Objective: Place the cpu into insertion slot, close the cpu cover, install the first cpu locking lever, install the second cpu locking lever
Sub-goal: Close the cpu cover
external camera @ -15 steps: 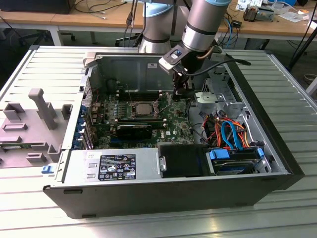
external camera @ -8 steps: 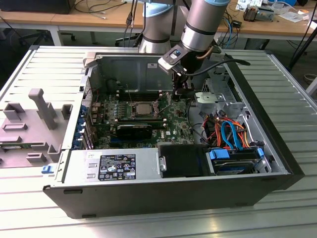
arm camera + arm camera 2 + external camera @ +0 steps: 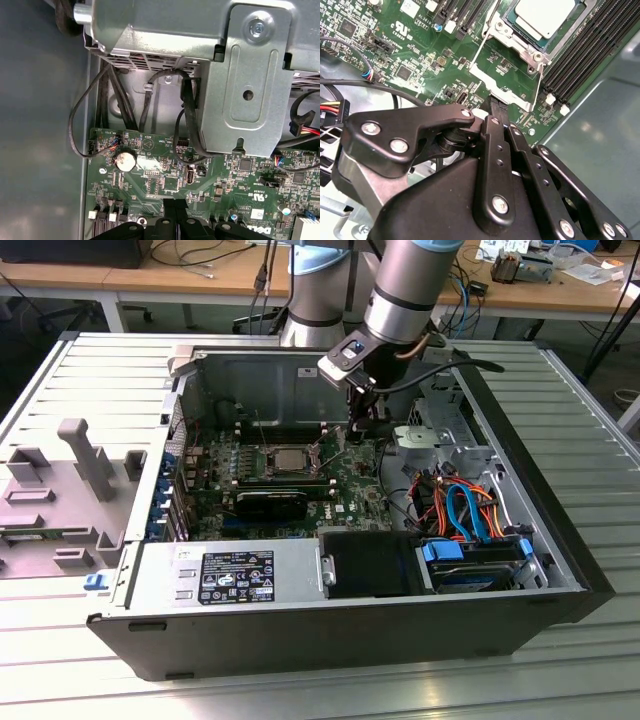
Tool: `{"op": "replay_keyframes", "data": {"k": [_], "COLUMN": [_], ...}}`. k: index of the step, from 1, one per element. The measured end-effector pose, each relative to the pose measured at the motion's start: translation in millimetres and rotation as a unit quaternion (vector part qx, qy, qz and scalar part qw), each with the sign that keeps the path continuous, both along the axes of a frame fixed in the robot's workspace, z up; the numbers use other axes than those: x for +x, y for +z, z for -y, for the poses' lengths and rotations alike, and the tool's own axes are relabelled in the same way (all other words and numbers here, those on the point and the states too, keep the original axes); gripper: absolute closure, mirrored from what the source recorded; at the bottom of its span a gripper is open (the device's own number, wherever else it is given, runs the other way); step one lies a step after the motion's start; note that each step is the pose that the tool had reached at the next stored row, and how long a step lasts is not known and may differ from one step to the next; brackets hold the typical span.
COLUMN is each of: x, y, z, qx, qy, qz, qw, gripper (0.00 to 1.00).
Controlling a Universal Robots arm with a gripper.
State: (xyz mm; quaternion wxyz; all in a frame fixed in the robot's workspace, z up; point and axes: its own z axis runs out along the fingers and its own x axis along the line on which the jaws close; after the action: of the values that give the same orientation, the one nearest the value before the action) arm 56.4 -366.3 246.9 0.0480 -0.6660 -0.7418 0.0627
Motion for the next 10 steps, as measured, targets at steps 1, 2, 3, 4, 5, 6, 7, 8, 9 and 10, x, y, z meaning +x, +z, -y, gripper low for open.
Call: {"op": "replay_keyframes", "data": {"k": [1, 2, 3, 4, 5, 6, 7, 8, 9, 10], "x": [-0.4, -0.7, -1.2, -1.8, -2.2, -2.5, -2.8, -3.0, -3.2, -3.4], "y": [0.0, 0.0, 0.0, 0.0, 0.0, 0.0, 0.0, 0.0, 0.0, 0.0], "z": [0.0, 0.0, 0.0, 0.0, 0.1, 0.1, 0.1, 0.1, 0.1, 0.1], "qx": [0.0001, 0.0001, 0.0, 0.0001, 0.0001, 0.0001, 0.0001, 0.0001, 0.0001, 0.0001], "qy": [0.0, 0.0, 0.0, 0.0, 0.0, 0.0, 0.0, 0.0, 0.0, 0.0], "qz": [0.0, 0.0, 0.0, 0.0, 0.0, 0.0, 0.0, 0.0, 0.0, 0.0], "qw": [1.0, 1.0, 1.0, 1.0, 1.0, 1.0, 1.0, 1.0, 1.0, 1.0], "gripper": [0.89, 0.89, 0.89, 0.89, 0.89, 0.89, 0.89, 0.89, 0.89, 0.89]}}
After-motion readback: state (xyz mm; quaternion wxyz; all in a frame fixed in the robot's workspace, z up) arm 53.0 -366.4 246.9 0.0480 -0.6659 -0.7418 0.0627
